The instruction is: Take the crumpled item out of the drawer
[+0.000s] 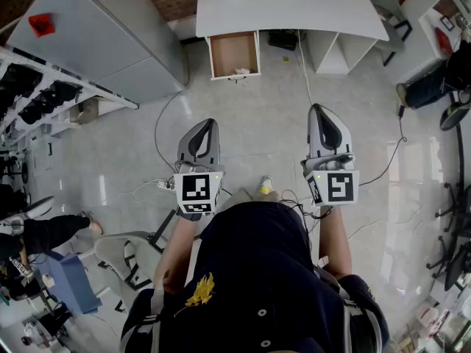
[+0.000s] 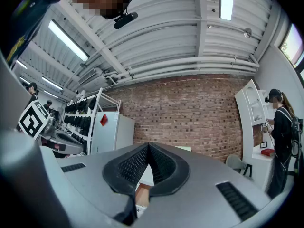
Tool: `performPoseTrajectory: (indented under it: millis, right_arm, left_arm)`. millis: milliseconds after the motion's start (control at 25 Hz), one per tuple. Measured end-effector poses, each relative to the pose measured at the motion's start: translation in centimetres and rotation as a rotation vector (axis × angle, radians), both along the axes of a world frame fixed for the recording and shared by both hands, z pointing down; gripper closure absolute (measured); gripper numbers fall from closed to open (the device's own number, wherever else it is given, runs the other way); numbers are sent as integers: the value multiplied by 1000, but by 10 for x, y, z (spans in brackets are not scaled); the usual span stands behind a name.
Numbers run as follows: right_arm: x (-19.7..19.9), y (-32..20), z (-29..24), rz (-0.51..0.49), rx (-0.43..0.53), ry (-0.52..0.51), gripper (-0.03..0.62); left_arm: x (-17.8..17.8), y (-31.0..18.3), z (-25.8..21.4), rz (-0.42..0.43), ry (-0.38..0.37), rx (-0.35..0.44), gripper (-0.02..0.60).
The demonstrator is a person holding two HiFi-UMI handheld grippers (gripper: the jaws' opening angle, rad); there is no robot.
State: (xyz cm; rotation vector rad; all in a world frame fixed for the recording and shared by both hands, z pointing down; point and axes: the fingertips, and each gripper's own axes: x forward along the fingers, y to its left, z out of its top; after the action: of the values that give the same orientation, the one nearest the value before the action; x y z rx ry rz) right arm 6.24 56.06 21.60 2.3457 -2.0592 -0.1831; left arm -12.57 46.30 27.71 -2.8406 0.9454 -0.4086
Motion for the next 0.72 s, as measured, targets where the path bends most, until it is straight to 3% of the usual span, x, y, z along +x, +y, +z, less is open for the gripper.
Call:
performPoseTrajectory:
  millis: [240, 640, 720]
  right_arm:
    - [-5, -1, -1, -26, -23, 6, 569]
    - [13, -1, 4, -63, -1, -79, 565]
    - [18, -4, 5, -68, 2, -84, 509]
  left_arm:
    - [-23, -6, -2, -77, 22, -5, 563]
    - [-27, -16, 5, -124, -31, -5, 563]
    - [-20, -16, 7, -119, -36, -4, 563]
